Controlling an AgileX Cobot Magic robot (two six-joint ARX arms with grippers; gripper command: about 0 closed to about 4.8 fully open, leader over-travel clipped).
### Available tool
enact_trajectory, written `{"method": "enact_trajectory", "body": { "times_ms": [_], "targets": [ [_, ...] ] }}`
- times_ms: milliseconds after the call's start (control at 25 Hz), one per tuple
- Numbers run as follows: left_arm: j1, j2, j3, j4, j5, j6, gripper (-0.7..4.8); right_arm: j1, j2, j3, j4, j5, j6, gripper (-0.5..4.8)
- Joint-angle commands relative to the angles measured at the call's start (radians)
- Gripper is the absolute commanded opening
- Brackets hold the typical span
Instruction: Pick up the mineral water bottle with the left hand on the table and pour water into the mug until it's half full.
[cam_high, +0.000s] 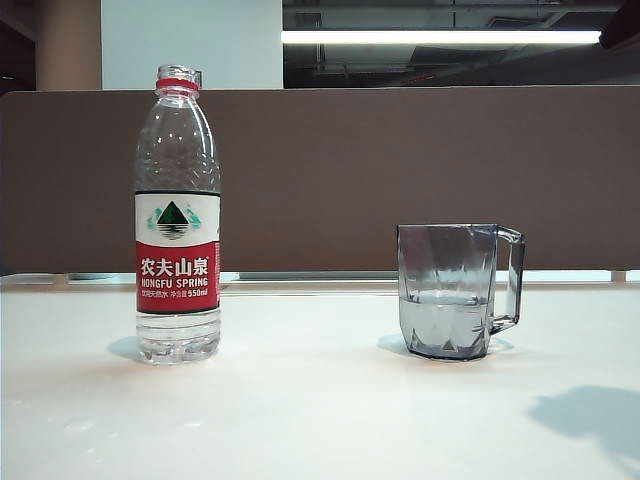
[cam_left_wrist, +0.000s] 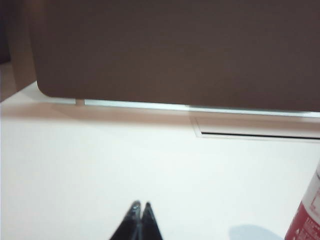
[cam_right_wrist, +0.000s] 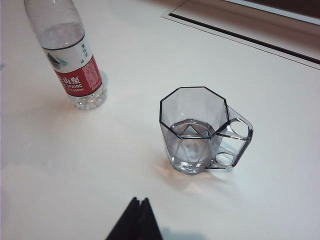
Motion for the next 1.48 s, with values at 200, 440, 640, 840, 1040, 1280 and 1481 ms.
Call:
{"method": "enact_trajectory", "body": {
  "times_ms": [200,440,640,840,1040,1280,1481],
  "targets": [
    [-0.002,0.000,0.003,-0.019,-0.016,0.022,-0.05,0.001,-0.002,0.005,0.017,0.002,0.001,-0.01],
    [-0.002,0.000,0.003,-0.019,-0.027,0.092,-0.05,0.001,-0.002,0.005,0.018,0.002,0.001,-0.01],
    [-0.002,0.000,0.003,-0.022,-0.026,0.091,-0.05,0.001,-0.002,0.005,0.018,0.002,0.001,-0.01],
    [-0.002,0.000,0.003,-0.022,-0.026,0.092,-0.05,0.001,-0.002,0.005,0.018,0.002,0.001,-0.01],
    [-0.002,0.000,0.003,-0.022,-0.026,0.092,-0.05,0.001,-0.002,0.005,0.018,0.002,0.001,-0.01],
    [-0.002,0.000,0.003,-0.022,-0.026,0.091,-0.05,-0.014,-0.009,-0.026,0.042,0.063,0.000,-0.01],
    [-0.002,0.000,0.003,-0.022,-0.026,0.091,-0.05,-0.096,-0.089,-0.179,0.275,0.134,0.000,-0.01]
  ]
}}
